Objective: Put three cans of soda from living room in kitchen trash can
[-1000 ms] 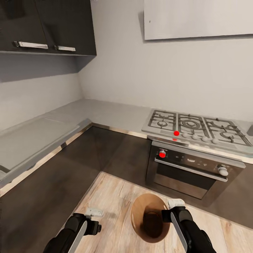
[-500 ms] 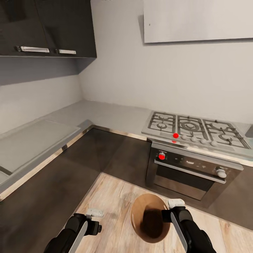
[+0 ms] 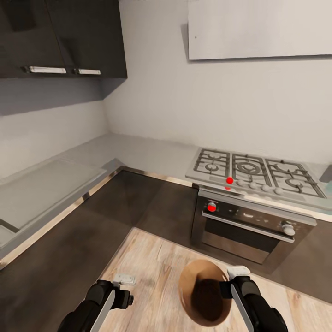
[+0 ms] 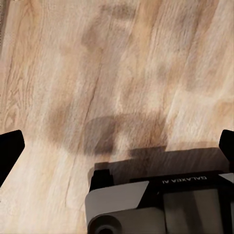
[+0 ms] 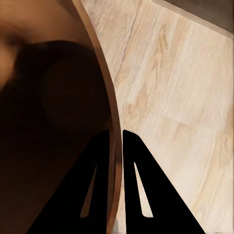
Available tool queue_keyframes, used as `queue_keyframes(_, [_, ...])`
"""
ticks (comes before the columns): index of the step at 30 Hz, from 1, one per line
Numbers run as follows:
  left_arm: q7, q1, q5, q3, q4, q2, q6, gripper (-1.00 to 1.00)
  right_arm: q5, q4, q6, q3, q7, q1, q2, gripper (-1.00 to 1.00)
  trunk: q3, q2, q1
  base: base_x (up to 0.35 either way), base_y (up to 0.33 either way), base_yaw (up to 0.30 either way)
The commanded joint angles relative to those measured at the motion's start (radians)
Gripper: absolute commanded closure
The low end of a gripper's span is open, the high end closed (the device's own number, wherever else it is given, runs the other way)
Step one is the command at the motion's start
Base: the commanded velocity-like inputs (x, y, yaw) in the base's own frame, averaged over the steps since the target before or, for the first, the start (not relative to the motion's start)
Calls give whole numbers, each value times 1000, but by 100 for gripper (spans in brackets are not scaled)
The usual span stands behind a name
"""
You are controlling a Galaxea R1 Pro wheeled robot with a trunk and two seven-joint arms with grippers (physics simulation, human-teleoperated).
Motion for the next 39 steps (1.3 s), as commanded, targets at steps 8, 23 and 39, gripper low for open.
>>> queue_keyframes(8, [0, -3, 1, 1, 57, -1, -2, -100, -14, 3, 7, -16, 6, 5, -6, 100, 25, 56, -31, 0, 0, 0])
queue_keyframes(23, [-7, -53, 12, 7, 345, -6, -107, -100, -14, 11, 9, -132, 8, 13, -5, 100, 72, 161, -88, 0, 0, 0])
queue_keyframes(39, [3, -56, 4, 7, 362, -5, -127, -100, -14, 30, 7, -134, 9, 16, -5, 100, 122, 273, -150, 0, 0, -109])
